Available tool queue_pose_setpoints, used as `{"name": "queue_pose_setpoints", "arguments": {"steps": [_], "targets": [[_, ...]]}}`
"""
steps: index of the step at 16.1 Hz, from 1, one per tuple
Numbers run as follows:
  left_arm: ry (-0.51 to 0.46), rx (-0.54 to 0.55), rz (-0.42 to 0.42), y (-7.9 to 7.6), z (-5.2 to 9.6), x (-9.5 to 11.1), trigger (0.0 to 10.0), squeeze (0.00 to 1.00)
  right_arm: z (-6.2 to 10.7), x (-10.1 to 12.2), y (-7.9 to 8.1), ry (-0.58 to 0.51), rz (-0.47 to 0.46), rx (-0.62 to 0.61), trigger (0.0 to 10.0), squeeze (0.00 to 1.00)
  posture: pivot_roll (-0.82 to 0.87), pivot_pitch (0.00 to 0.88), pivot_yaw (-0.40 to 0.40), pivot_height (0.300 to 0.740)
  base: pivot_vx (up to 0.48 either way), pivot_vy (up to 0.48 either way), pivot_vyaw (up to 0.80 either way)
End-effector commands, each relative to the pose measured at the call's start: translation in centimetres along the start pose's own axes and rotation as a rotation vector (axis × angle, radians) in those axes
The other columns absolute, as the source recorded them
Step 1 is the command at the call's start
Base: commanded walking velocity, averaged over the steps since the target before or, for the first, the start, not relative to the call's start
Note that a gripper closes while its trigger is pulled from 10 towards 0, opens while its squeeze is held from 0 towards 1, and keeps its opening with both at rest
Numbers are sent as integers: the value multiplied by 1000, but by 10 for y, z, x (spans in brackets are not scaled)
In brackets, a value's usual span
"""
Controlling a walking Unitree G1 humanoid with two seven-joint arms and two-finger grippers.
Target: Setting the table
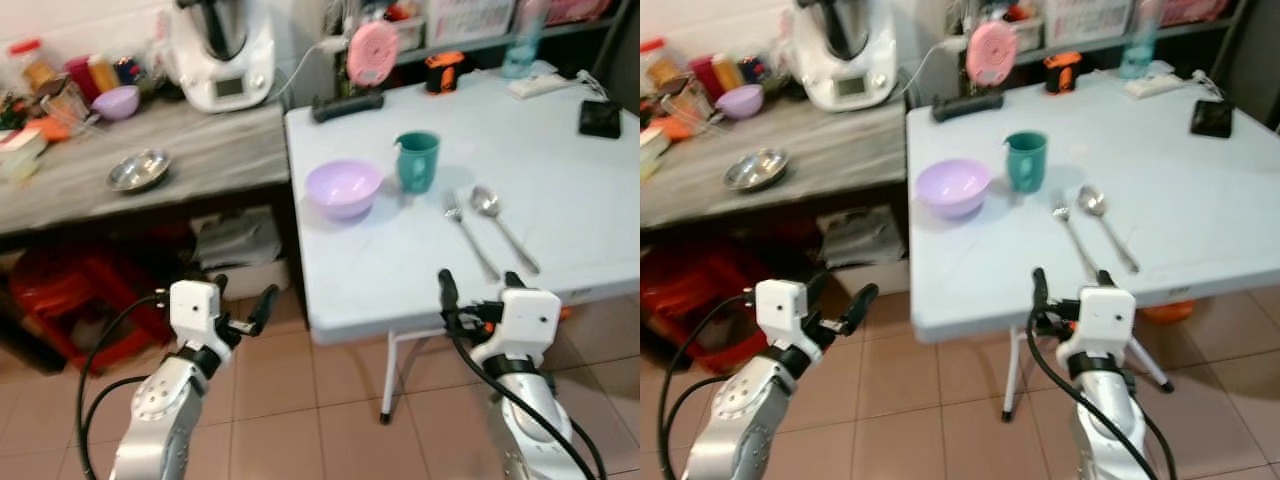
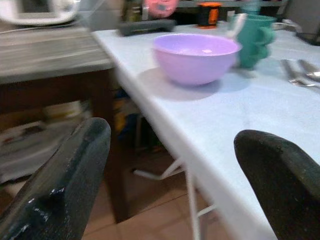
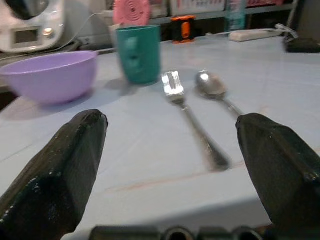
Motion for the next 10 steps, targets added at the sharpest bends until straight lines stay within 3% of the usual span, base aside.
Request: {"name": "queue_pose_setpoints", "arguments": {"steps": [1, 8, 10], "targets": [[6, -7, 2, 0, 1, 0, 10000, 0, -1, 4, -1, -16, 13, -1, 10000, 0, -82, 0, 145, 740, 371, 0, 0], [12, 2, -2, 0, 2, -1, 10000, 0, 0, 3, 2, -11, 19, 9, 10000, 0, -79, 0, 145, 740, 358, 0, 0], [16, 4, -3, 1, 2, -2, 10000, 0, 1, 2, 3, -9, 20, 13, 10000, 0, -78, 0, 145, 740, 287, 0, 766]]}}
Point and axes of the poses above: a point about 5 cm out from each wrist's last joint towards the gripper, its own z axis pointing back from the gripper into the wrist, its own x axis along the axis of the wrist's last joint, y = z × x, the point moved 3 cm from there along -z, pointing out of the wrist towards the gripper, and after that the axes turned 8 degrees about z, right-handed, at the moved point
